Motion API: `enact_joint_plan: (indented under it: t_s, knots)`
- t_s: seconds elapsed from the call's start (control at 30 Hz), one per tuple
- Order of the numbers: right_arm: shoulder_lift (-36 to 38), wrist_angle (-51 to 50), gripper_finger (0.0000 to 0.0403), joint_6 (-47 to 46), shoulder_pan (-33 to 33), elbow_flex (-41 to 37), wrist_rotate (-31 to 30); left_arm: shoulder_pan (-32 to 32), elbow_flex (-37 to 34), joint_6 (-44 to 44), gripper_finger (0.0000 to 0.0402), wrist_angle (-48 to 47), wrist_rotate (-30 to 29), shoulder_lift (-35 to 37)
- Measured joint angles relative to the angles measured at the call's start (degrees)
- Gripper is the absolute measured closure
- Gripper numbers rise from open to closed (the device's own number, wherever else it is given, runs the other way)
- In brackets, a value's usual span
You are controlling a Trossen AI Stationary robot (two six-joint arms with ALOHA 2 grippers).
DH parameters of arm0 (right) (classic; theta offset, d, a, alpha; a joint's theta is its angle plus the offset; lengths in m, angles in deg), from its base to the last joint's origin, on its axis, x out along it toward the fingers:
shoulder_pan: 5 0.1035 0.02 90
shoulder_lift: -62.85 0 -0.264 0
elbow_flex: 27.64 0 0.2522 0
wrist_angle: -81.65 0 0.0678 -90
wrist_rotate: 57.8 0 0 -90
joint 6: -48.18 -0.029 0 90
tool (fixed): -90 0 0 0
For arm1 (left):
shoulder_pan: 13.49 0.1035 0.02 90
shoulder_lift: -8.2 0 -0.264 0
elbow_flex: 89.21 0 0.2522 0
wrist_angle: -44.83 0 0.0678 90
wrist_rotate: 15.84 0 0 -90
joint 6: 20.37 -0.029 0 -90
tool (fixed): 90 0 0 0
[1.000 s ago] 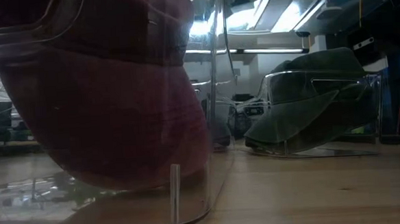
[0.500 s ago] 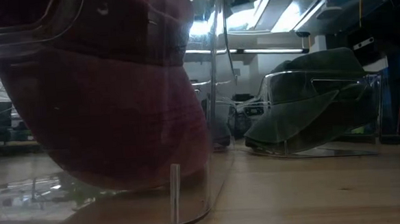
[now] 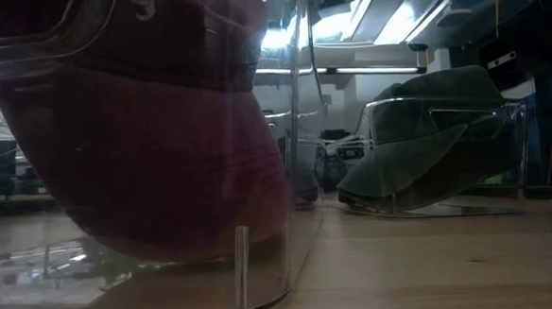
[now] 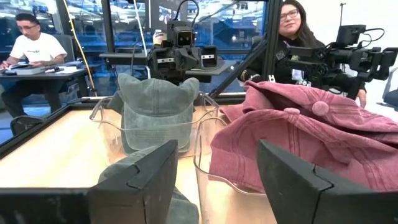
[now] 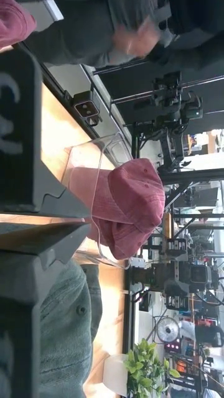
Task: Pick & Place hat
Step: Put the red cap into the left transparent bin
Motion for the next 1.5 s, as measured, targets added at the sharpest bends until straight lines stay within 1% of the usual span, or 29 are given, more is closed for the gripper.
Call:
enact_joint_plan:
  t_s: [0.83,0.87,0.9,0.97,1.07,1.13,1.3,1.5]
  knots:
    - [0.02,0.08,0.0377,-0.04,-0.01,0.0,-0.5,-0.02,0.0,0.0,0.0188,0.02,0.0,-0.02]
    - [0.02,0.24,0.0377,-1.04,0.0,0.0,-0.51,0.0,0.0,0.0,0.0188,0.02,0.0,-0.02]
    - [0.0,0.63,0.0377,-3.92,-0.02,0.0,-0.51,-0.01,0.0,0.0,0.0188,0.01,-0.01,-0.02]
    - [0.0,1.92,0.0377,-12.56,-0.02,0.06,-0.44,-0.02,0.0,0.0,0.0188,0.02,0.0,-0.02]
    - [-0.02,0.92,0.0377,-26.86,-0.02,1.64,-0.41,-0.02,0.0,0.01,0.019,0.02,0.0,-0.02]
    - [-0.02,-0.19,0.0377,-33.11,-0.03,3.38,-0.15,-0.02,0.0,0.0,0.0191,0.02,0.0,-0.02]
    - [-1.95,-4.13,0.0377,-40.67,-0.28,9.12,1.13,-0.02,0.0,0.0,0.0189,0.02,0.0,-0.02]
    - [-8.78,-10.75,0.0377,-44.02,-0.26,18.81,0.97,-0.02,0.0,0.0,0.0189,0.02,0.0,-0.02]
